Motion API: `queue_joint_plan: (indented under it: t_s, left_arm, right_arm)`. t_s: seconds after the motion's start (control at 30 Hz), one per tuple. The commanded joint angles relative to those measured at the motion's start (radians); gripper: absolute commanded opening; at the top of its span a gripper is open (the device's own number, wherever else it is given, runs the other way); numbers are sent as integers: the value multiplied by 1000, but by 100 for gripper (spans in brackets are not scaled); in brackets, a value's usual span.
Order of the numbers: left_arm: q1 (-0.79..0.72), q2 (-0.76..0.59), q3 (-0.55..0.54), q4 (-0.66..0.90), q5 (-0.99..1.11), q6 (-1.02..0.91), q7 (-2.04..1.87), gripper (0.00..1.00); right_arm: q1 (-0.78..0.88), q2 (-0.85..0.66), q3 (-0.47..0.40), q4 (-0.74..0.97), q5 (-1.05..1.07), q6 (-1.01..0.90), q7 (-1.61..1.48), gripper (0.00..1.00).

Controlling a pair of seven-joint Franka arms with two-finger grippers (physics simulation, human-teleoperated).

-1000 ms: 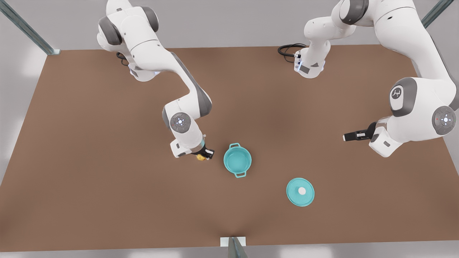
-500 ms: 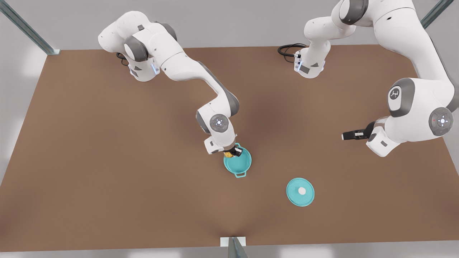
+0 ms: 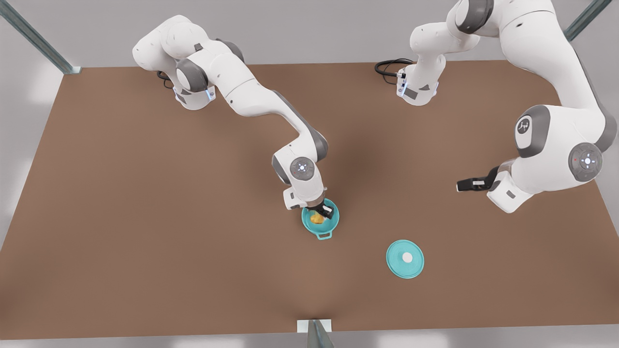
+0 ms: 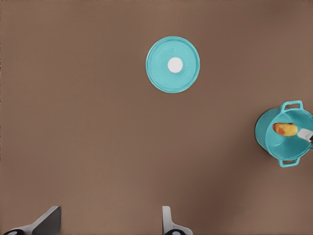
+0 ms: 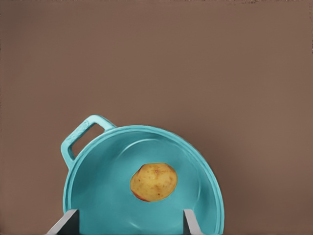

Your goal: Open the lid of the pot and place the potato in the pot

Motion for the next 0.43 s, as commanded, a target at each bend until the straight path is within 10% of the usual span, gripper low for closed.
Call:
queue_joint_plan:
  t_s: [0.0, 0.17, 0.4]
  left_arm:
    - [-1, -1, 0, 1, 11, 42, 10, 100]
    - [9, -1, 5, 3, 8, 40, 11, 100]
    - [7, -1, 5, 3, 8, 39, 11, 100]
  right_arm:
    - [-3, -12, -8, 0, -2, 8, 101, 100]
    - [-452, -325, -25, -11, -69, -589, -566, 100]
    - [-627, -538, -4, -468, -172, -415, -981, 100]
